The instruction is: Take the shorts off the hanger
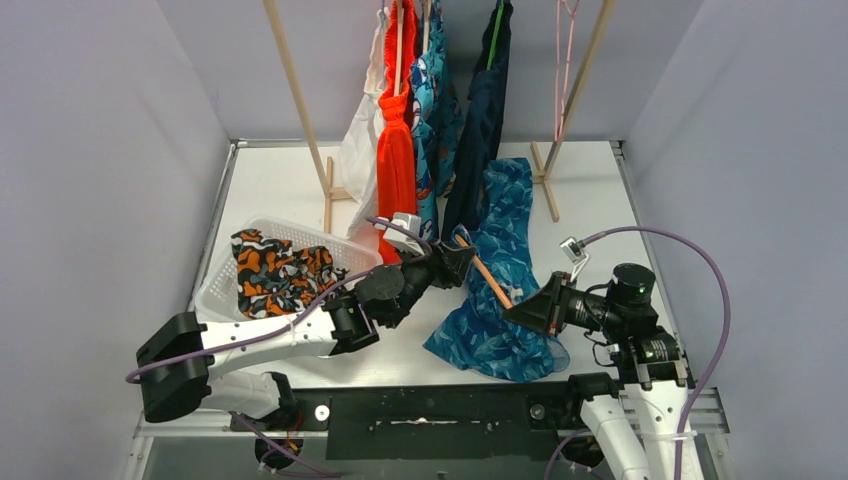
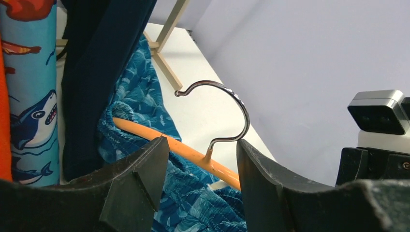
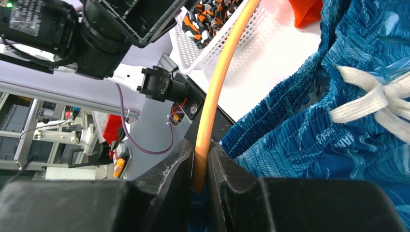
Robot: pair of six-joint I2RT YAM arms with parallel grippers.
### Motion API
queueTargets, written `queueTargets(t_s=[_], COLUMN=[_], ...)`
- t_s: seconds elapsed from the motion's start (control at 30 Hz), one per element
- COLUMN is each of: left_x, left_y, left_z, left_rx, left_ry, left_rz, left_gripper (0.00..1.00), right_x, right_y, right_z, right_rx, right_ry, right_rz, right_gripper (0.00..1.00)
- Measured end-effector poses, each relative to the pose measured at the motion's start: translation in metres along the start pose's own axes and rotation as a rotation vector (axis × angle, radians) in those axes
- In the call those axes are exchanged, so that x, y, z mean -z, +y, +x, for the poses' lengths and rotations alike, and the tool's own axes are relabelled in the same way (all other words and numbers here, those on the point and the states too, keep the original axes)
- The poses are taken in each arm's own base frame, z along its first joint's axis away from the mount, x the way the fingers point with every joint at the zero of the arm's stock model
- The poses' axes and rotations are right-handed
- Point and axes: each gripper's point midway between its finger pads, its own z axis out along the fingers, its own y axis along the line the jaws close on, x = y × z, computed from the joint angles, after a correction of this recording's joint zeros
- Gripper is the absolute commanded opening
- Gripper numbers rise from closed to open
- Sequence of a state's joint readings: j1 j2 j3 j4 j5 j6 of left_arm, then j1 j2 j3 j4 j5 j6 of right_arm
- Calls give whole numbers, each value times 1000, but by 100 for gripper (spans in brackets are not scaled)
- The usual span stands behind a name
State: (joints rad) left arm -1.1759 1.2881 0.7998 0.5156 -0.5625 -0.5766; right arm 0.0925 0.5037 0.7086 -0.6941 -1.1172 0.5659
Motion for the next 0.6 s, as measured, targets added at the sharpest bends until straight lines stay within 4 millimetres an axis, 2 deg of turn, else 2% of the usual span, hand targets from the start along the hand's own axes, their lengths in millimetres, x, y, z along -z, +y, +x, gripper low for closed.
queueTargets(t_s=[0.1, 0.27, 0.47, 0.6], left_x=[-4, -11, -19, -18], left_y=[2, 0, 4, -1], left_z=[0, 12, 20, 21], left_rx=[61, 90, 107, 118], left_ry=[-10, 21, 65, 92], left_rz=[36, 89, 124, 173], left_gripper=[52, 52, 35, 32], right_x=[0, 1, 2, 1], right_y=[2, 4, 6, 7], right_z=[-1, 0, 1, 0], right_rx=[7, 10, 0, -3], right_ry=[-7, -4, -3, -7], right_rz=[-5, -16, -22, -24], right_gripper=[0, 0, 0, 0])
